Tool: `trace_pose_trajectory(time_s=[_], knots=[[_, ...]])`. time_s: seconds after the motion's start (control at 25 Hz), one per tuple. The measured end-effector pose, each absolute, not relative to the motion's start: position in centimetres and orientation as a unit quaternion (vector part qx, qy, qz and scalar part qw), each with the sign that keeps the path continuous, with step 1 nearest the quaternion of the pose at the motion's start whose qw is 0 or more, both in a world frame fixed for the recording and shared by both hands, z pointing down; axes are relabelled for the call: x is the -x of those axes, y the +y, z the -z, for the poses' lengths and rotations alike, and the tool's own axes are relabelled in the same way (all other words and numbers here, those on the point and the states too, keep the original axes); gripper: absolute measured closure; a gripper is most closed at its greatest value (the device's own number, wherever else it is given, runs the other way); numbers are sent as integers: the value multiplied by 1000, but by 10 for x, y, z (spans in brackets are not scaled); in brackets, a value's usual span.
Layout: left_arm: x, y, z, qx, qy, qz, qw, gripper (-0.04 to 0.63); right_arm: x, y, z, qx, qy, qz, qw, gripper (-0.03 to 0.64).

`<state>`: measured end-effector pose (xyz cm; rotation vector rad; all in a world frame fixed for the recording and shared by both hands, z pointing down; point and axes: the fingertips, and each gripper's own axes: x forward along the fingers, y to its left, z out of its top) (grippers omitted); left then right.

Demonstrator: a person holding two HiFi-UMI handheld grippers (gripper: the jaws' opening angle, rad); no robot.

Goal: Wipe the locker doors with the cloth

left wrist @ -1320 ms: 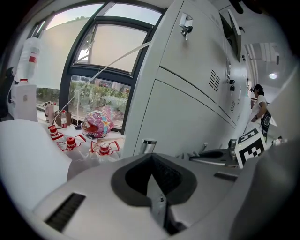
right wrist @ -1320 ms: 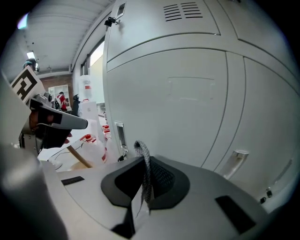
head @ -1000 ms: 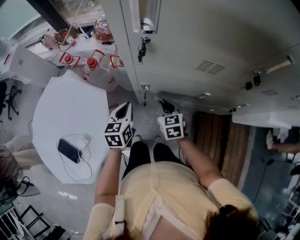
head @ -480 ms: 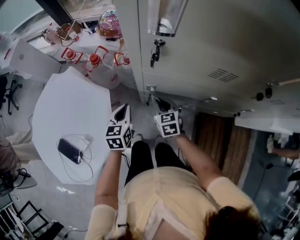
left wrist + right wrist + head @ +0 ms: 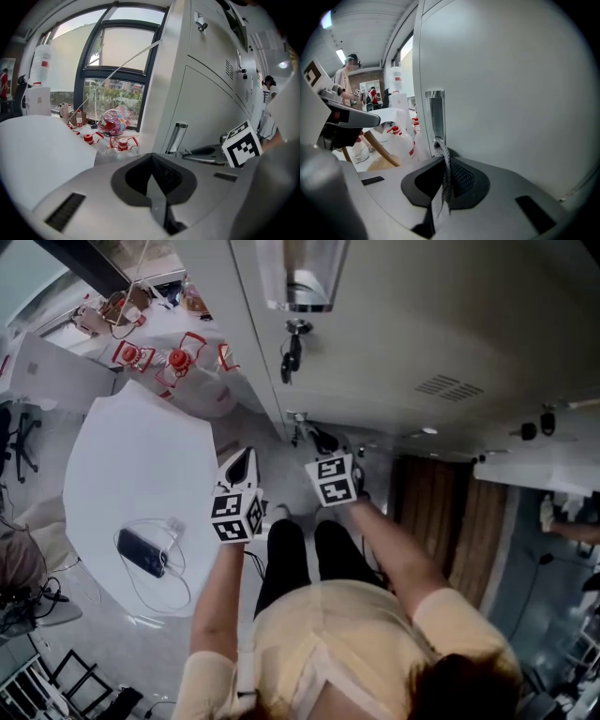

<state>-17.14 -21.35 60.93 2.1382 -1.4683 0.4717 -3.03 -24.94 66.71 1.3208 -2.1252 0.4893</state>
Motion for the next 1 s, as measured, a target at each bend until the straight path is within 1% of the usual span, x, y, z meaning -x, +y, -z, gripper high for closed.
trace_pose_trajectory(time_s=[0.48, 1.0], knots=[[147, -217, -615, -803, -509, -191, 243, 594, -12, -242, -666, -537, -768, -193, 290, 598], [96, -216, -615, -825, -473, -204, 231, 594, -87, -226, -667, -588, -729, -201, 288, 598]])
